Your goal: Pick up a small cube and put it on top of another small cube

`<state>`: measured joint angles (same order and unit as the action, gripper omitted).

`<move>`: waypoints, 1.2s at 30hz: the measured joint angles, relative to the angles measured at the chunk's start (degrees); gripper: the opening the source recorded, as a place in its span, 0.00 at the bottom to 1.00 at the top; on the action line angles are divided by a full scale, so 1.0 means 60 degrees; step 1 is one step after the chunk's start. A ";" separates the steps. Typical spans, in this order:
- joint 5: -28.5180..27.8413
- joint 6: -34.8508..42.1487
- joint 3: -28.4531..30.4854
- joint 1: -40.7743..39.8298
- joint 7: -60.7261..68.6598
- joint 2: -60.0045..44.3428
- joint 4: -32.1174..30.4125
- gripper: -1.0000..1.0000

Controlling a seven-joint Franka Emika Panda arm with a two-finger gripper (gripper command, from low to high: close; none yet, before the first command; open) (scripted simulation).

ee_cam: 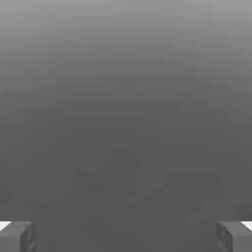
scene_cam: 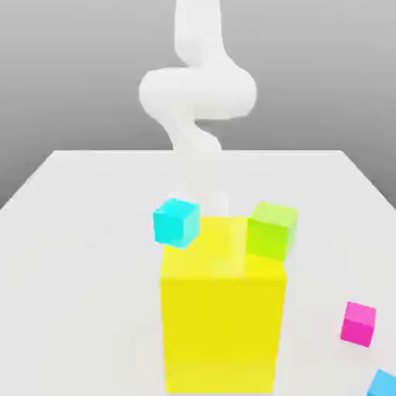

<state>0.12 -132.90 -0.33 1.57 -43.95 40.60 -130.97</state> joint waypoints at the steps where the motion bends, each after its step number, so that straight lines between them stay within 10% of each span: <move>1: 0.0009 -0.0080 -0.0025 0.0113 0.0137 -0.0376 0.0059 0.50; 35: -0.1445 -0.3083 -0.1207 0.2962 0.2868 -1.2225 0.1988 0.50; 36: -0.1507 -0.3298 -0.1150 0.3010 0.2828 -1.2516 0.2056 0.00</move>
<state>-8.93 -152.68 -7.23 19.63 -26.98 -34.50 -118.63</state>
